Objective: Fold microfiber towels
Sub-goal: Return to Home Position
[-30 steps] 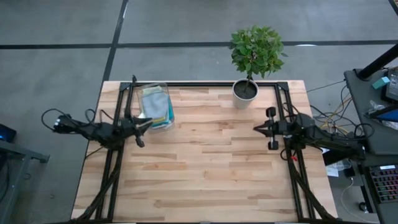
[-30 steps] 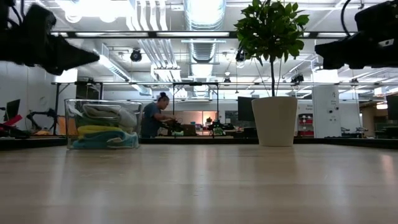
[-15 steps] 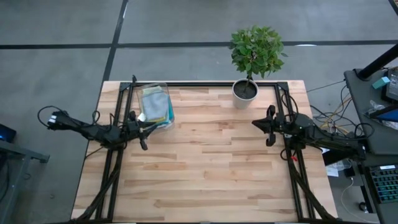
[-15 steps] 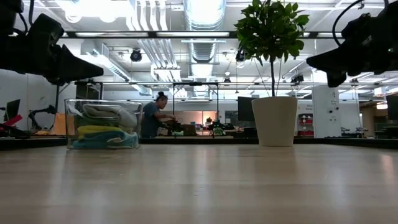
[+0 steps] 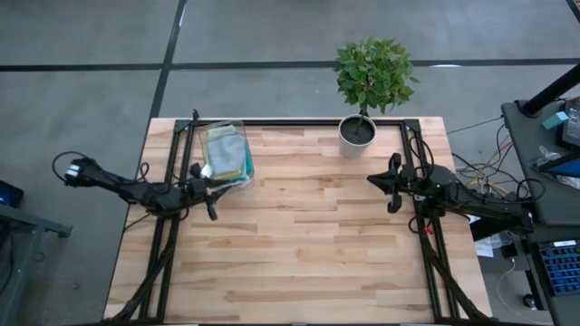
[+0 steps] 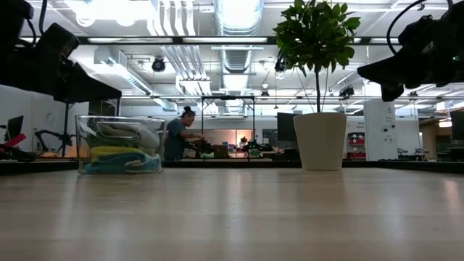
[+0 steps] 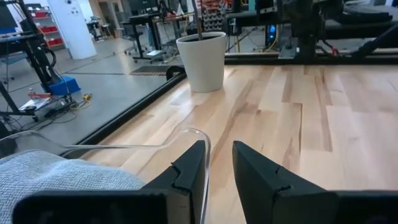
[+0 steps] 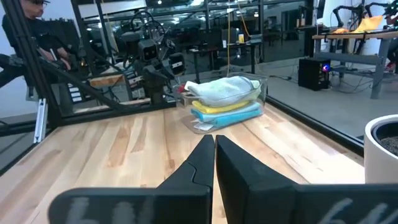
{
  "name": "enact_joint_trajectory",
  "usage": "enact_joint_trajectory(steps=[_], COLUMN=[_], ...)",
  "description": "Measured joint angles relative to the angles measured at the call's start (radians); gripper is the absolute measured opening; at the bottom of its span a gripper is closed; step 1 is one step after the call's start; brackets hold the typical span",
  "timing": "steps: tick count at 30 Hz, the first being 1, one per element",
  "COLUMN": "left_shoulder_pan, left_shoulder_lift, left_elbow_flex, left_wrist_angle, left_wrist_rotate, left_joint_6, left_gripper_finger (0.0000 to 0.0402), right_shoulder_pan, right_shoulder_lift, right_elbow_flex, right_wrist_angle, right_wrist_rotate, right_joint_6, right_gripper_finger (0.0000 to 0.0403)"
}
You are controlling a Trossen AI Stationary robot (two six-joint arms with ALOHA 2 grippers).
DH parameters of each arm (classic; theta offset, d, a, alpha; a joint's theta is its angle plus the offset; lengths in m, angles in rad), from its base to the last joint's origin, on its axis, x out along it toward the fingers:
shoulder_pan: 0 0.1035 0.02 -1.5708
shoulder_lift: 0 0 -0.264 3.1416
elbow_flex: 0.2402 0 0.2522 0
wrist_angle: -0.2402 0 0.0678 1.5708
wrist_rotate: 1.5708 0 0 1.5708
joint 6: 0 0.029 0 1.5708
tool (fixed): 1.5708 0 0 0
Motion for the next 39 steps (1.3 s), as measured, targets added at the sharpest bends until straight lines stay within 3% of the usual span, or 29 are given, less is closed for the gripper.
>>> enact_joint_trajectory(steps=[39], left_shoulder_pan=[0.0], left_shoulder_lift=[0.032], left_elbow_flex=[-0.002], left_wrist_angle=[0.0], left_wrist_rotate=[0.0], left_joint_6=[0.0], left_gripper_finger=[0.0067], right_shoulder_pan=[0.0], right_shoulder_lift=[0.0], right_elbow_flex=[-0.001], right_wrist_angle=[0.0], right_wrist_rotate=[0.0], right_joint_6=[-0.001], right_gripper_finger=[0.0009])
